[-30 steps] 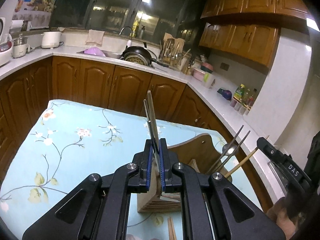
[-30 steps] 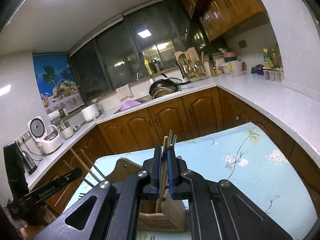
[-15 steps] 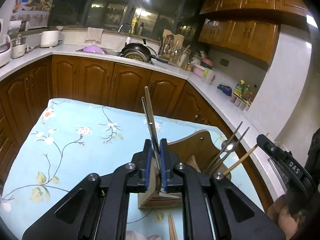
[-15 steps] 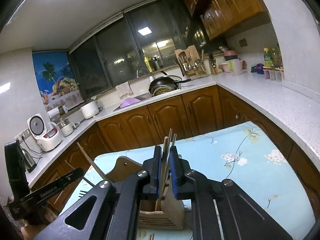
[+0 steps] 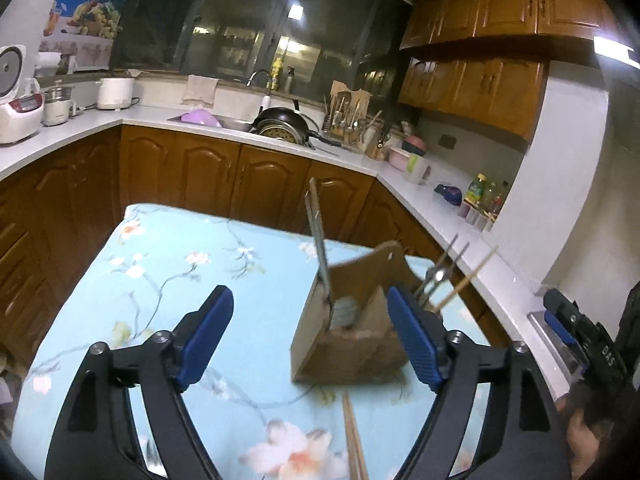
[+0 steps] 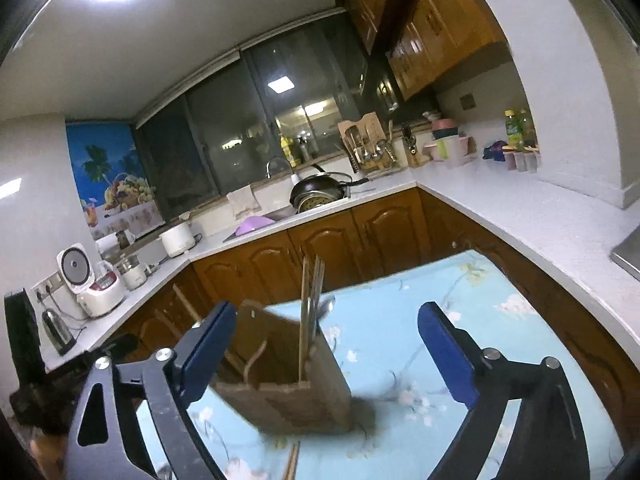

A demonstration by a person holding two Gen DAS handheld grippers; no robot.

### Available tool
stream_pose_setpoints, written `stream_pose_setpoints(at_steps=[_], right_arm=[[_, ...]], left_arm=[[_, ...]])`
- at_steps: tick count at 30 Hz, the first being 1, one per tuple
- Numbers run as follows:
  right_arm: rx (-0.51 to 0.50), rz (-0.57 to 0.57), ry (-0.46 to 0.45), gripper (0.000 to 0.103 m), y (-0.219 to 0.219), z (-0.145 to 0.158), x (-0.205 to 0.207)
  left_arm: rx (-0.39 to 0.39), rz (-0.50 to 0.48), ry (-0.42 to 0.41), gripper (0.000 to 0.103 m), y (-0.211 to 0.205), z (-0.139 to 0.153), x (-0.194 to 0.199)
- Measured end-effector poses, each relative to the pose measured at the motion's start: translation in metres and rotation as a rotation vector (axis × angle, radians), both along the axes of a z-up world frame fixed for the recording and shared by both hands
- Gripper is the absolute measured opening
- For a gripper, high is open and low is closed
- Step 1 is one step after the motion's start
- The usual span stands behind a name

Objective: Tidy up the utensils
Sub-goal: 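Lower the chopsticks into the holder and open both tools, then grasp a wooden chopstick with the left tool while the right tool grasps another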

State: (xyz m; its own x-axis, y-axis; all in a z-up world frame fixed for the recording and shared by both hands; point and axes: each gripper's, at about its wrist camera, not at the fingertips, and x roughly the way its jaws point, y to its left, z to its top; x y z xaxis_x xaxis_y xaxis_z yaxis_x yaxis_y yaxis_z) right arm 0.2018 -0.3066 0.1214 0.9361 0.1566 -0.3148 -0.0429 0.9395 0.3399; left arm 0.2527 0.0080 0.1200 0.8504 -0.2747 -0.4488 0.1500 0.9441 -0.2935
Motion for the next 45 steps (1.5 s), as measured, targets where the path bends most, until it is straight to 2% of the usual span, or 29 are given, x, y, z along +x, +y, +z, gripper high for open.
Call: stream_pose_setpoints(at_steps=[4,11,17,20,29,34,36,38,41,45], right_arm=[[0.006,0.008,0.050,0.096,-0.005,-0.020,-0.036],[0.039,0.008,0.150,0.096,-0.008,-0.057,-0.089],[0.042,-0.006,0.193,0.096,-0.009,-0.076,-0.121],[0.027,-0.006,0.215,0.096,-0.003,-0.086,-0.130],[-0.047,0.046,0.271,0.096,0.022,-0.108,-0.133],[-0.063,0.046,0.305,0.095,0.022,-0.115,-0.129],[-0.060,0.040,0.317,0.089,0.020,-0.117,-0.127],[-0.051,0.037,0.333,0.078,0.018,-0.120,-0.125],[-0.038,0.031,0.356,0.067,0.014,-0.124,-0.123],[-0.021,0.033,0.378,0.059,0.011,-0.129,-0.119]], left_arm=[[0.010,0.007,0.030,0.083,0.008,-0.020,-0.030],[0.006,-0.004,0.157,0.083,0.011,-0.068,-0.072],[-0.016,0.001,0.208,0.083,0.010,-0.090,-0.098],[-0.022,-0.007,0.229,0.083,0.007,-0.101,-0.106],[0.023,-0.060,0.288,0.083,-0.012,-0.116,-0.111],[0.088,-0.119,0.336,0.083,-0.033,-0.124,-0.101],[0.132,-0.131,0.346,0.083,-0.044,-0.127,-0.095],[0.157,-0.144,0.351,0.083,-0.052,-0.130,-0.088],[0.196,-0.163,0.364,0.083,-0.066,-0.134,-0.075],[0.268,-0.176,0.381,0.081,-0.086,-0.142,-0.054]])
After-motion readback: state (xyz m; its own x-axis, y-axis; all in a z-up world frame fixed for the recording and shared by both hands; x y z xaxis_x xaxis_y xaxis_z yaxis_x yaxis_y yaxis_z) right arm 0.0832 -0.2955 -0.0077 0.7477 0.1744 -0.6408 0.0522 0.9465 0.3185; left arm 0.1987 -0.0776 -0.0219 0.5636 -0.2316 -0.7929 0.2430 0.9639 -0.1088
